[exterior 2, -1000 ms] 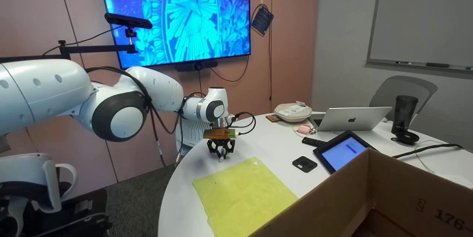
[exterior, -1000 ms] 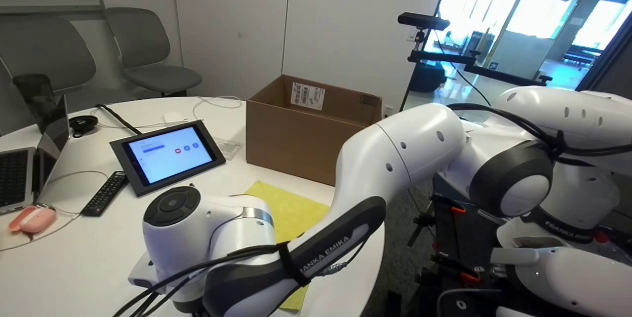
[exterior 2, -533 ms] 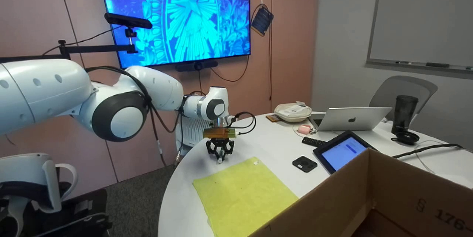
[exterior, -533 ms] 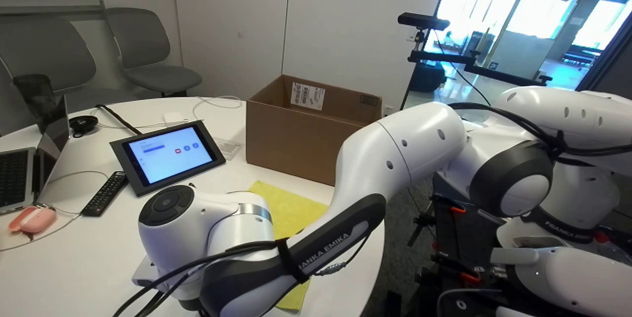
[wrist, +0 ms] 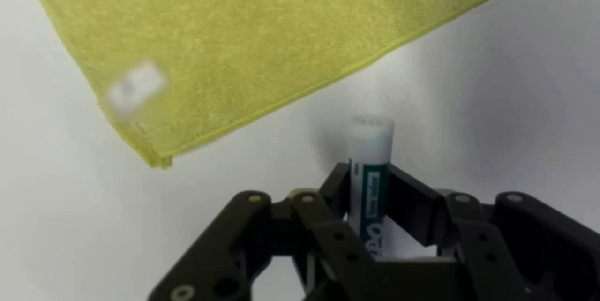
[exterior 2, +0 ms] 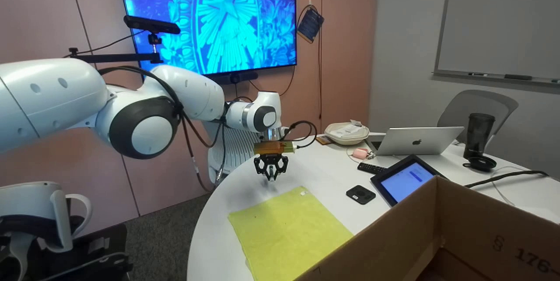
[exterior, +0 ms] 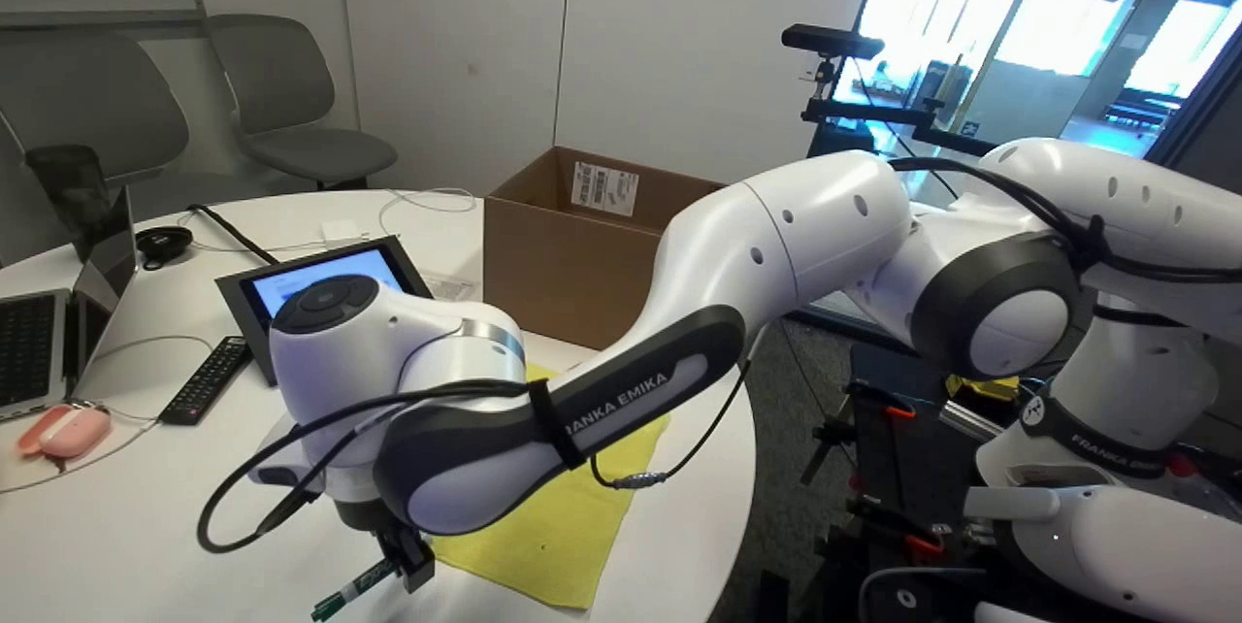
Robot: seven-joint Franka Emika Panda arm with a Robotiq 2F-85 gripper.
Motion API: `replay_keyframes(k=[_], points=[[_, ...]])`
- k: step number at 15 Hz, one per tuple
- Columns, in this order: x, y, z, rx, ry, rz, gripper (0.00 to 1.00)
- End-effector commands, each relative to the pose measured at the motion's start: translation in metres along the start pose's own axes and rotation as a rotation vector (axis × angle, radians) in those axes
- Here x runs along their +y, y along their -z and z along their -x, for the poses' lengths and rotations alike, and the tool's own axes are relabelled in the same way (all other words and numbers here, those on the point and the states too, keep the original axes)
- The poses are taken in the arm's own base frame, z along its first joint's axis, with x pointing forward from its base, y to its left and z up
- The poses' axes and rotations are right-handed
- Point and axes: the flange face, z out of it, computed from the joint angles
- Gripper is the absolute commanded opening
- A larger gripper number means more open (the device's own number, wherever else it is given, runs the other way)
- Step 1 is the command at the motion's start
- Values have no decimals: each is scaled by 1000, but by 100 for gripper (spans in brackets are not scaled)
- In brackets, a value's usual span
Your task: Put the marker on the towel, fold the towel, and then put the folded towel in the box
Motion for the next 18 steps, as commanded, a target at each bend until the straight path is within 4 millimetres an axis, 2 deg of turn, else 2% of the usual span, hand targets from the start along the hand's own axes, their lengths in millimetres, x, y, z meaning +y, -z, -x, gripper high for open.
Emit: replay_keyframes(k=[1,9,14,18], points=[[20,22,24,3,24,-43,6],[37,16,96,-18,49,-121,6],[48,3,160,-37,91,-141,6],[49,-9,217,-51,109,-161,6]])
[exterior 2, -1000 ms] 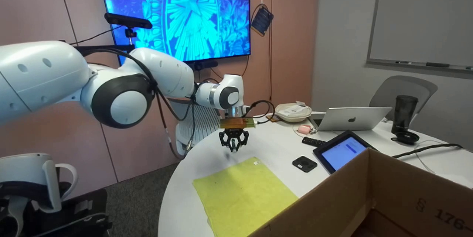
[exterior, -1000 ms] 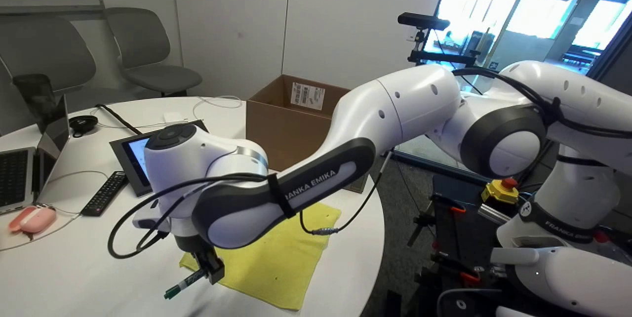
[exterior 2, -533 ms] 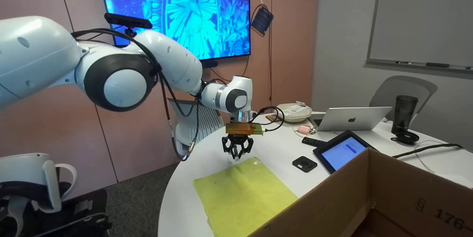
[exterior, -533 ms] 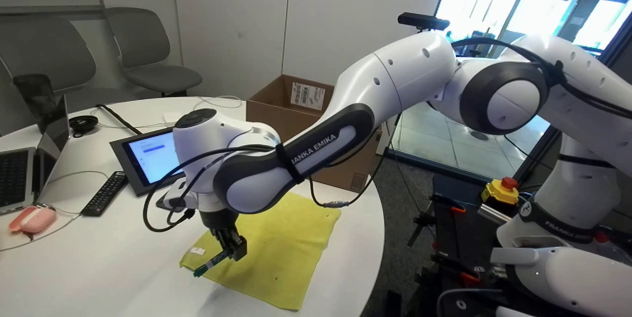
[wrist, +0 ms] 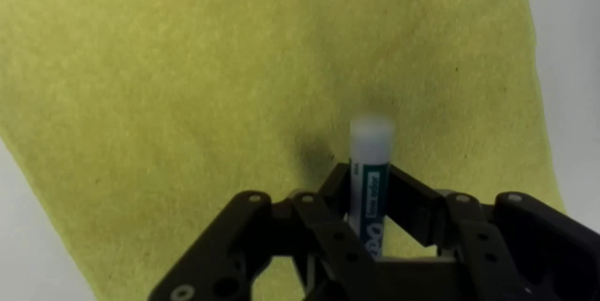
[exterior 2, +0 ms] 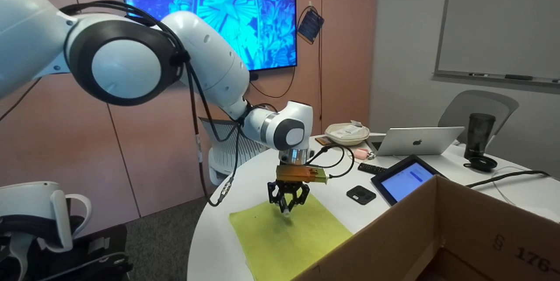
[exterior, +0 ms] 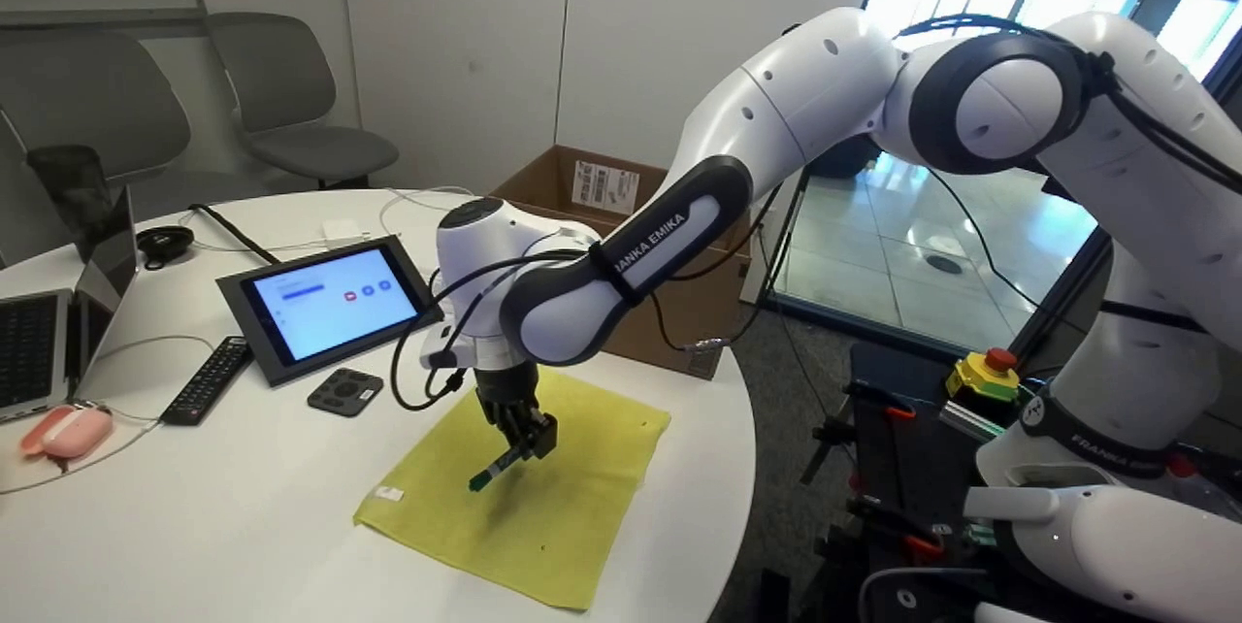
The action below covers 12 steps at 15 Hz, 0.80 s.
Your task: Put the marker on the towel, fold the towel, and then put the folded towel in the box
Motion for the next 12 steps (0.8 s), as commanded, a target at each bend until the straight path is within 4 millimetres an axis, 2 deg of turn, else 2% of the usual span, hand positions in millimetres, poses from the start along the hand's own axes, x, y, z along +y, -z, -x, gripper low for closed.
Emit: replay_keyframes(k=[1,3,6,12], points=[[-16,1,51,-2,36,4,5],[-23,-9,72,-5,35,22,5],[-44,-23,92,12,29,40,5],[-70,-39,95,74,52,71,6]])
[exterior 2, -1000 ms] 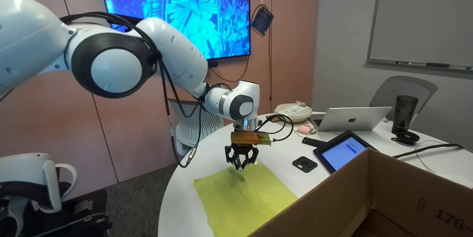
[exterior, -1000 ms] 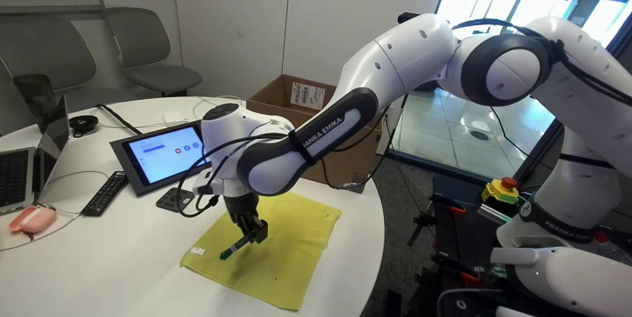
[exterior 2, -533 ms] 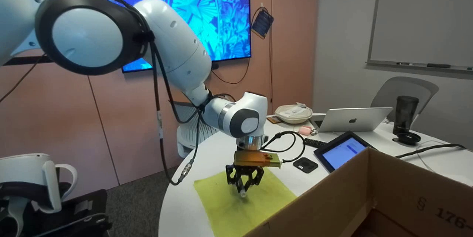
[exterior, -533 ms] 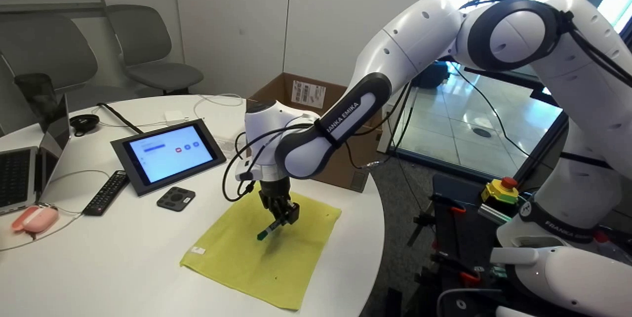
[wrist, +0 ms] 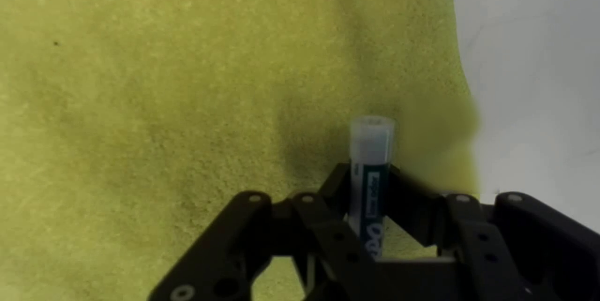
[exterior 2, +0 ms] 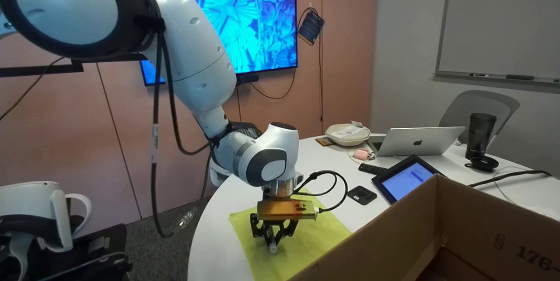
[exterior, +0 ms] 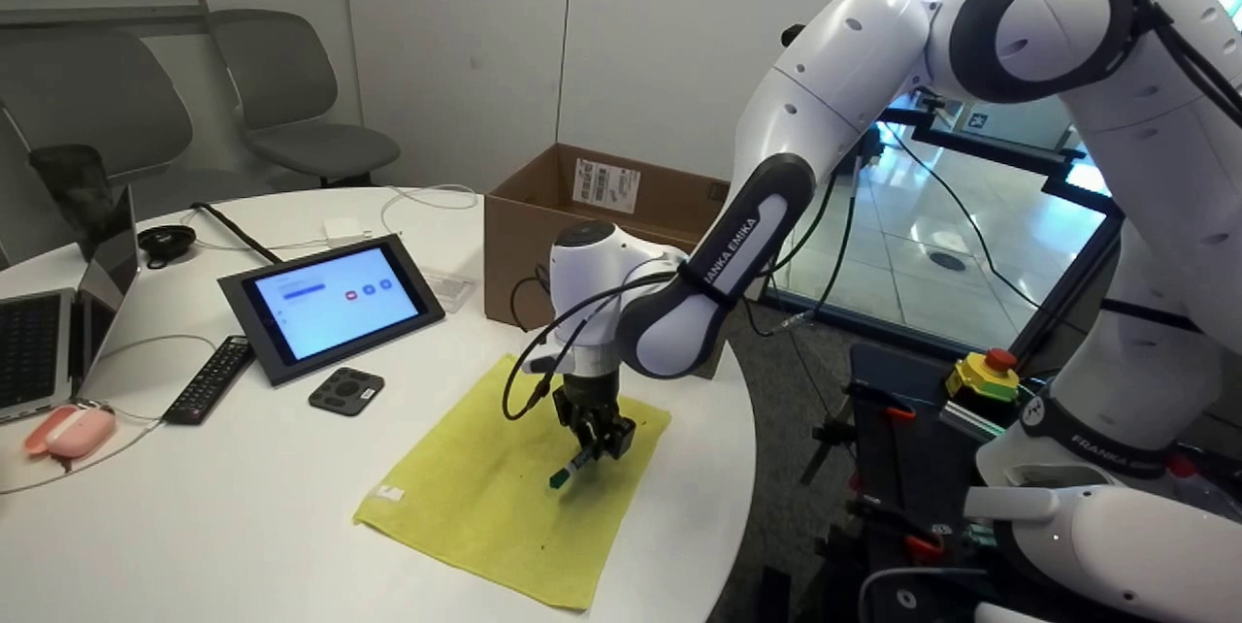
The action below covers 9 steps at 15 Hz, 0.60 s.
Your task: Put the marker on the towel, fold the towel, and then put the folded towel in the box
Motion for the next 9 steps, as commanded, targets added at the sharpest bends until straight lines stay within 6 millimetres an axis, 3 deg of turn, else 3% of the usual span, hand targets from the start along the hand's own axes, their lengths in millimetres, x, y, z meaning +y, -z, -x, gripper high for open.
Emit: replay_keyframes(k=[1,9], points=[[-16,9,3,30,28,38,6],[-6,14,-14,44,62,92,6]])
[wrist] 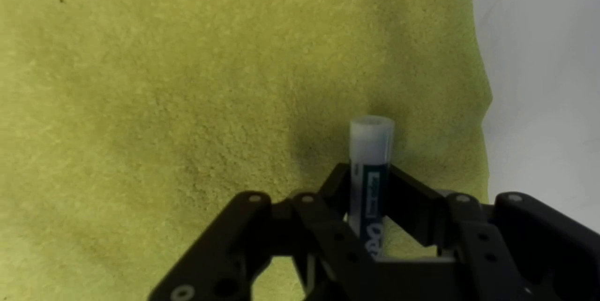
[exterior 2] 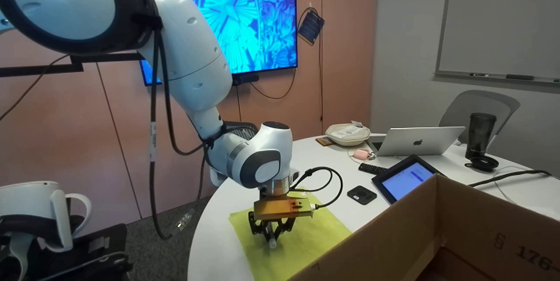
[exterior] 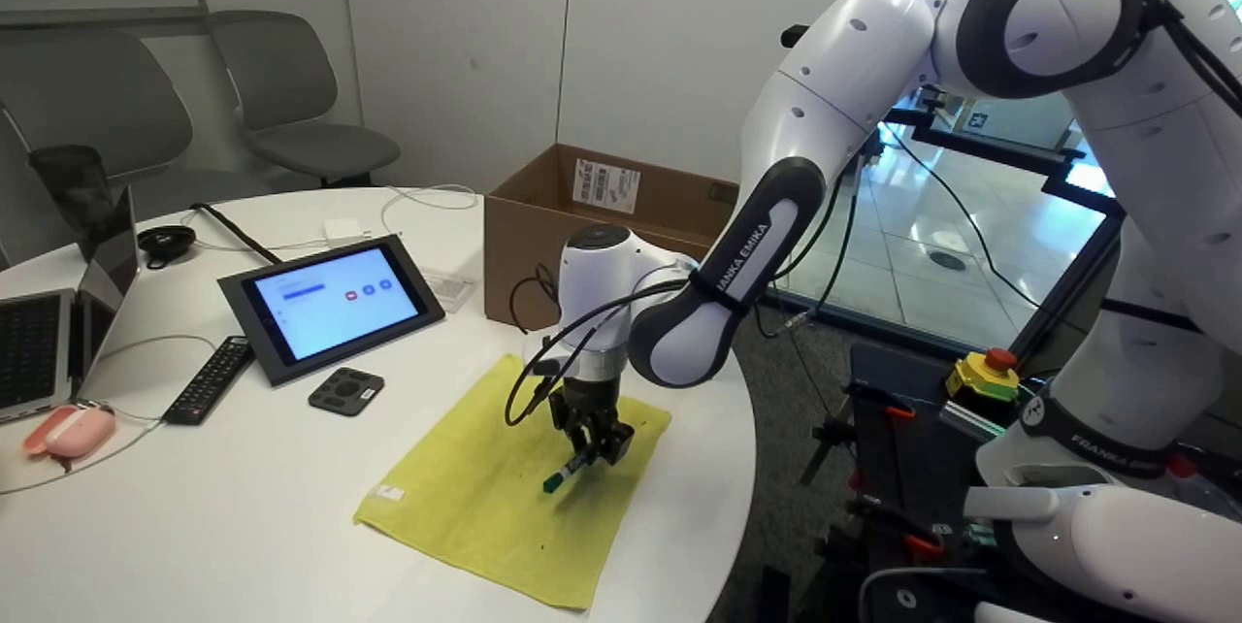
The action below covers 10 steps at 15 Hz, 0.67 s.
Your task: Put the marker on the towel, fold the towel, and then put the folded towel in the box
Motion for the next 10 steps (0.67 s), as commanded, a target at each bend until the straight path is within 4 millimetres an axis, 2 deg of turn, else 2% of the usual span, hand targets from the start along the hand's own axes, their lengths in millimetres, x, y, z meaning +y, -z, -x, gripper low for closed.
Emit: replay_keyframes(k=[1,10], points=[[6,12,-10,-4,47,43,6],[38,23,-38,-26,109,114,6]])
